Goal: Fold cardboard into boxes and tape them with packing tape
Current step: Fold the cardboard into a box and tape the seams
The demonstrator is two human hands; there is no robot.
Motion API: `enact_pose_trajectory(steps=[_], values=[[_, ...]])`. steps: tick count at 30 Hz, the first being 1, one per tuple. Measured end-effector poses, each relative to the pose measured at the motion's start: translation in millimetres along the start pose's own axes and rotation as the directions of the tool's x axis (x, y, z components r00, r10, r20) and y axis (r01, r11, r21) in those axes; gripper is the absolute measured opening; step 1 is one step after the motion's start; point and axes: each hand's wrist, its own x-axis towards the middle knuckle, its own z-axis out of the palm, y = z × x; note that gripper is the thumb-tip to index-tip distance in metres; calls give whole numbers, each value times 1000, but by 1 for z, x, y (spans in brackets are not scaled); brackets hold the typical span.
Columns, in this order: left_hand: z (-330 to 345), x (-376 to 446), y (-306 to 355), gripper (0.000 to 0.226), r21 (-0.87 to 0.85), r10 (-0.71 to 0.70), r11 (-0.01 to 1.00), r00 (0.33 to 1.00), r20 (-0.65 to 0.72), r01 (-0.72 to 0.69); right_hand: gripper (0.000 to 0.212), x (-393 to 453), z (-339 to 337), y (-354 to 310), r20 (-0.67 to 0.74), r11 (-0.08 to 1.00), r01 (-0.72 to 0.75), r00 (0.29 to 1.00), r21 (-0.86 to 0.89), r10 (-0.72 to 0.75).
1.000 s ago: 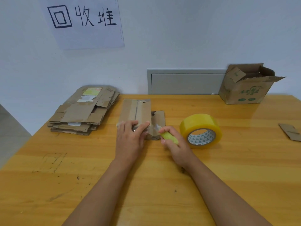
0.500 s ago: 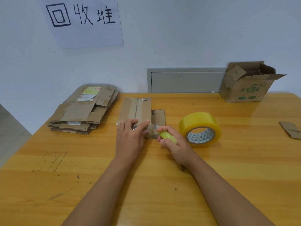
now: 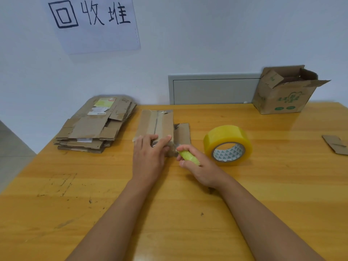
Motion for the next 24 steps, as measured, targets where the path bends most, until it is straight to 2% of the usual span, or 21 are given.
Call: enact_pose_trajectory(steps=[2, 7, 11, 16, 22, 24], values=[[-1, 0, 0, 36, 4, 2, 1000, 1000, 8, -2, 28, 0, 1, 1, 9, 1000, -5, 1000, 22, 5], [-2, 1, -3, 38, 13, 1, 1000, 1000, 16, -2, 29, -3, 0, -3, -130, 982, 88, 989, 166, -66], [-5, 2, -6, 44, 28, 21, 999, 999, 42, -22, 32, -4, -1, -4, -171, 947, 93, 984, 307, -41], [-8, 5, -9, 37, 49, 9, 999, 999, 49, -12, 32, -5, 0, -7, -103, 990, 57, 994, 129, -44], [-12, 9, -11, 36, 53, 2, 999, 998, 70, -5, 41, -7, -6, -23, 8, 992, -20, 1000, 124, 19], [-14, 11, -13, 34, 65, 21, 998, 997, 79, -26, 36, -10, -13, -34, 80, 995, -68, 995, 76, 62]])
